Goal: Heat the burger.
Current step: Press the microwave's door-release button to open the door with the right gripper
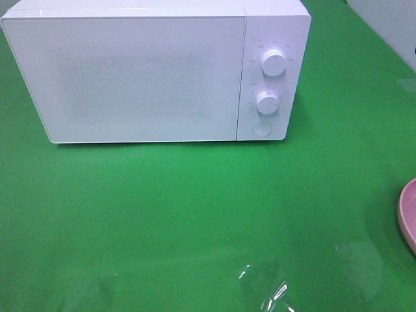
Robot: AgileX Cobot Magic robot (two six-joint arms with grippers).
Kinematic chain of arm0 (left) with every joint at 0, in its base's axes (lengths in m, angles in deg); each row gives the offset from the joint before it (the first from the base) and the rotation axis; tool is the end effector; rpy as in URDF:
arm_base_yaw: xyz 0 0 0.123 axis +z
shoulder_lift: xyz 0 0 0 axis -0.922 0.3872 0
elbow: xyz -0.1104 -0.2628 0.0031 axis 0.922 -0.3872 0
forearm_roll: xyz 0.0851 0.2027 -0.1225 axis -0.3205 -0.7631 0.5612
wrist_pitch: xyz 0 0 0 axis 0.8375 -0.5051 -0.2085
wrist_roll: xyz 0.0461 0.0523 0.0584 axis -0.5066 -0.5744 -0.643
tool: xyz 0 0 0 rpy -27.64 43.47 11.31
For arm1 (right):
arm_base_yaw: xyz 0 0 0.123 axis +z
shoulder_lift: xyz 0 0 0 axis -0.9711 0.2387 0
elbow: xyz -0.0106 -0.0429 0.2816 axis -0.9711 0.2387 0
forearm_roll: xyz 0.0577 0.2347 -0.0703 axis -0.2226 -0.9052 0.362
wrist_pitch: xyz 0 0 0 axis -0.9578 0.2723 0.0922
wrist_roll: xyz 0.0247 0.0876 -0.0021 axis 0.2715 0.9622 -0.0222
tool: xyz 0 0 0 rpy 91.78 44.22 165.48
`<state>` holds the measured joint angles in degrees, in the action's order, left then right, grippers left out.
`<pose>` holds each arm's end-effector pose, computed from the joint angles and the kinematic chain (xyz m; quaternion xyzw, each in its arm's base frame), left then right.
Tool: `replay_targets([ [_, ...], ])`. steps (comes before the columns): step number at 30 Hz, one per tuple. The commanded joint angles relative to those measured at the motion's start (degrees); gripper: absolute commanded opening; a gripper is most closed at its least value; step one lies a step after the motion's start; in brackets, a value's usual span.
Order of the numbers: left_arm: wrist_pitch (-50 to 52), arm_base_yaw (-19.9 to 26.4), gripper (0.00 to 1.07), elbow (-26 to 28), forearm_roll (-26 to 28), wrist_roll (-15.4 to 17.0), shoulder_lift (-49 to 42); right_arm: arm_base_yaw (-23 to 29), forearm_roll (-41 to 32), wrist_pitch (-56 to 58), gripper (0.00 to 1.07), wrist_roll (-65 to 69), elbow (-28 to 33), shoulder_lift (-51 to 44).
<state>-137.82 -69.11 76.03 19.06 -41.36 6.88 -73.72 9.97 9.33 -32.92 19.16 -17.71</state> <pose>-0.0090 -0.0059 0.2813 0.0125 0.8505 -0.0499 0.5235 0.2009 0.0100 0.2824 0.0015 0.7771 0.0372 0.6283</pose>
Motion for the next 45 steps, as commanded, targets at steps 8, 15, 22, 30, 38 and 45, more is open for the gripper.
replay_targets([
  [8,0.6,0.1,0.96,-0.2,0.2,0.1,-0.9,-0.1,-9.6,-22.1,0.73,-8.5,8.3,8.9],
  [15,0.6,0.1,0.96,-0.2,0.2,0.1,-0.9,3.3,-17.8,-29.9,0.73,-15.4,11.6,11.3],
  [22,0.6,0.1,0.96,-0.2,0.2,0.1,-0.9,16.8,-32.7,-39.3,0.73,-26.9,12.2,17.7],
  [30,0.6,0.1,0.96,-0.2,0.2,0.1,-0.9,28.7,-44.5,-49.5,0.73,-28.9,12.1,24.9],
  [38,0.6,0.1,0.96,-0.2,0.2,0.1,-0.9,39.5,-52.8,-53.4,0.73,-28.8,8.7,32.9],
  [45,0.6,0.1,0.96,-0.2,0.2,0.1,-0.9,42.8,-54.1,-53.2,0.73,-28.9,4.2,38.4],
])
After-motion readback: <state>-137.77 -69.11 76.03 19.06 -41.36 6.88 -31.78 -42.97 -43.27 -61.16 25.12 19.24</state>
